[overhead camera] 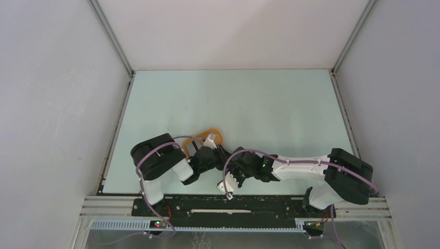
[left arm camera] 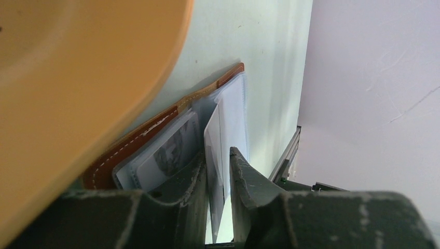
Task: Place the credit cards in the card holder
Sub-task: Insert the credit card into the card holder.
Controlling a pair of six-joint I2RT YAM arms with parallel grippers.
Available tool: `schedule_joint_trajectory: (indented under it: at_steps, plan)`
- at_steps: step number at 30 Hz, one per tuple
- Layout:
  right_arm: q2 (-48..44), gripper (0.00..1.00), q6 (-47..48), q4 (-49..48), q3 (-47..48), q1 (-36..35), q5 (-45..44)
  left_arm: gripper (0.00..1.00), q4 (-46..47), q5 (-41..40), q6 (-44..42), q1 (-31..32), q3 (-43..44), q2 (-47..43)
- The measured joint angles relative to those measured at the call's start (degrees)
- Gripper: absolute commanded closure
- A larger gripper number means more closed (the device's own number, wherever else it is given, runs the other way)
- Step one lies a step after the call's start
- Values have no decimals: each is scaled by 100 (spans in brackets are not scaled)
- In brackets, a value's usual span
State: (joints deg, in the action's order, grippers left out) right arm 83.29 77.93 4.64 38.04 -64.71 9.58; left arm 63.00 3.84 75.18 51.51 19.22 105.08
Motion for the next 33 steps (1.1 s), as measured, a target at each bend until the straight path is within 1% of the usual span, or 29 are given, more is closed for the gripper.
schedule_joint_trajectory:
  at_steps: [11, 25, 33]
  plan:
    - [0, 100, 109, -2, -72, 153, -79, 73, 35, -11, -15, -15, 28, 42]
    - [-393, 100, 122, 586, -295, 640, -52, 73, 48, 92, -13, -13, 42, 76]
    - [-492, 100, 20, 758, -319, 962, -26, 72, 46, 90, -13, -13, 42, 76]
